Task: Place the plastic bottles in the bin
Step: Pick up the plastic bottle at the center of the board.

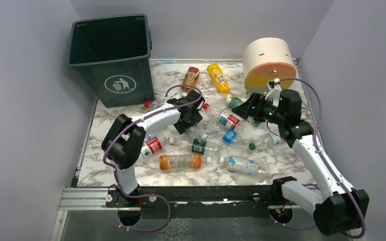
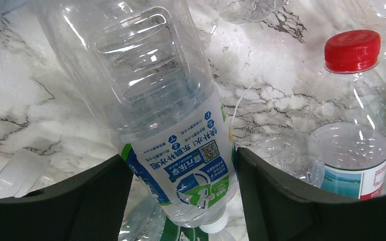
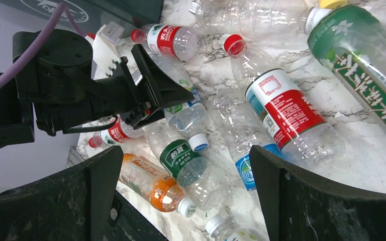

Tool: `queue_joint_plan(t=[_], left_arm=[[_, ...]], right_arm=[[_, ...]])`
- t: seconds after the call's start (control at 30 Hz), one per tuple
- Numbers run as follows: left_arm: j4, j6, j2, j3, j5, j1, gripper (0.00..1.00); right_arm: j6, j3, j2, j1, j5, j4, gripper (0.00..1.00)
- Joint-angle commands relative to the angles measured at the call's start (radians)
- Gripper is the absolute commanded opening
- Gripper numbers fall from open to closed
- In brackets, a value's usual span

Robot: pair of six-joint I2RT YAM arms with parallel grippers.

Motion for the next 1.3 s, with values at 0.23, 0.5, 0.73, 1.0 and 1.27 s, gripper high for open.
queue_joint_plan(t=[0.23,0.5,0.73,1.0,1.27], left_arm=[[-0.047,-0.018,-0.057,-0.004,-0.036,0.003,0.63],[-0.039,0.019,-0.096,0.043,-0.033,-0.012,0.62],[-0.037,0.034,-0.165,0.059,-0.026,-0.025,0.61],[-0.031,0.049,-0.254,0.073,-0.043,-0.033,0.62],[-0.029,0.141,-0.297,0.202,-0.100,-0.035,0.65]], right_arm=[[0.016,-0.017,-0.007,-0.002,-0.037,0.050,1.00],[0.027,-0.021,-0.001,-0.002,-0.044,0.058,1.00],[0.030,-0.022,0.000,-0.002,-0.047,0.058,0.99],[0.038,-0.016,0.006,-0.002,-0.059,0.063,0.99],[0.043,-0.007,0.009,-0.002,-0.067,0.063,0.99]])
